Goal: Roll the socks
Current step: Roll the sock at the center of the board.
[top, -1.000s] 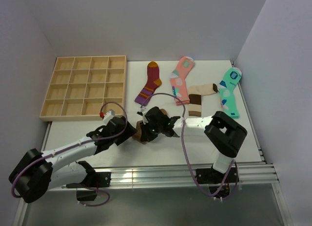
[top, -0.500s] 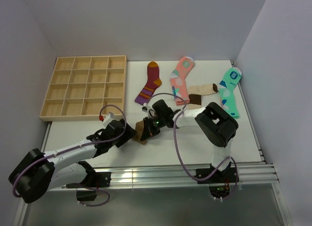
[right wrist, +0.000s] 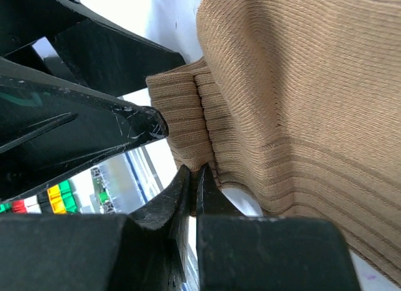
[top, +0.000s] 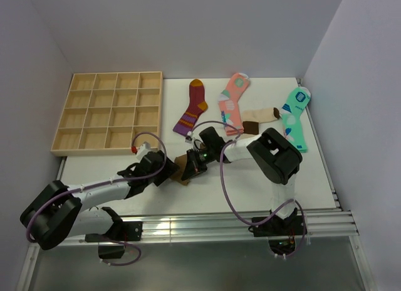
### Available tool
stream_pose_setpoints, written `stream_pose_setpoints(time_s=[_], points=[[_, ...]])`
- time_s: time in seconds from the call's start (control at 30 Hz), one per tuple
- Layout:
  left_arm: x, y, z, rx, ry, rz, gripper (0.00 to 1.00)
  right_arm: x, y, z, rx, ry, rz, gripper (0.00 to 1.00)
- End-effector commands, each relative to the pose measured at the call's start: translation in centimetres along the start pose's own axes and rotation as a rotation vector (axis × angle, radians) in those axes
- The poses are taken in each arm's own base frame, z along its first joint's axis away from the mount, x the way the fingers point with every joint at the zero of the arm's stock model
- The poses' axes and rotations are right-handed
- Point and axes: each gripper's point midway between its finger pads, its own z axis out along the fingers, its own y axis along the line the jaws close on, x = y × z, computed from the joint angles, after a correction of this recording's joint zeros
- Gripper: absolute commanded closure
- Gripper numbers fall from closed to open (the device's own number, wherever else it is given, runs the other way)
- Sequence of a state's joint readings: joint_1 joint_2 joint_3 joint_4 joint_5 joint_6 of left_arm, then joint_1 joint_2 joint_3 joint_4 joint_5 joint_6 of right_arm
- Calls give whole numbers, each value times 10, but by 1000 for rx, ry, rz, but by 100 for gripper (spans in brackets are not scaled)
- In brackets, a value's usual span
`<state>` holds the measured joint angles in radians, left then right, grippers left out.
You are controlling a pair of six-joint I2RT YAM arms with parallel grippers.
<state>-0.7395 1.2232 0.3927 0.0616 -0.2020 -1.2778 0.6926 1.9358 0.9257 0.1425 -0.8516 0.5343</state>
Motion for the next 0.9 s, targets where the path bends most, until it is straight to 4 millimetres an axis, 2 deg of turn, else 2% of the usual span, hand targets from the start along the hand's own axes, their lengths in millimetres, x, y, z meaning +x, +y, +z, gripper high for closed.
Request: stream_pose_setpoints(time_s=[0.0, 0.2, 0.33, 0.47, 0.5, 0.53, 0.57, 0.63, 0.67, 0.7, 0.87], points=[[11, 24, 3, -89, 35, 12, 31, -13, -15, 1, 42, -37, 8, 95], [17, 35, 7, -128, 57, 19, 44, -18, -11, -2, 51, -57, -6, 88], [19, 36, 10, -136, 66, 30, 61, -22, -7, -9, 71, -82, -41, 81], [17, 31, 11, -131, 66, 42, 72, -26, 1, -19, 87, -129, -98, 73], [16, 27, 12, -124, 64, 50, 74, -29, 8, -24, 84, -153, -125, 71], [17, 31, 11, -144, 68, 59, 77, -32, 8, -27, 100, -175, -141, 69], [17, 30, 10, -143, 73, 63, 78, -29, 6, -29, 114, -191, -164, 66], [16, 28, 10, -145, 73, 79, 82, -32, 19, -35, 122, -233, -230, 63], [15, 27, 9, -145, 75, 82, 82, -33, 13, -37, 166, -262, -264, 59], [14, 24, 9, -140, 75, 91, 83, -32, 22, -39, 172, -282, -307, 57], [12, 20, 7, -141, 79, 123, 84, -31, 26, -45, 312, -388, -484, 46]])
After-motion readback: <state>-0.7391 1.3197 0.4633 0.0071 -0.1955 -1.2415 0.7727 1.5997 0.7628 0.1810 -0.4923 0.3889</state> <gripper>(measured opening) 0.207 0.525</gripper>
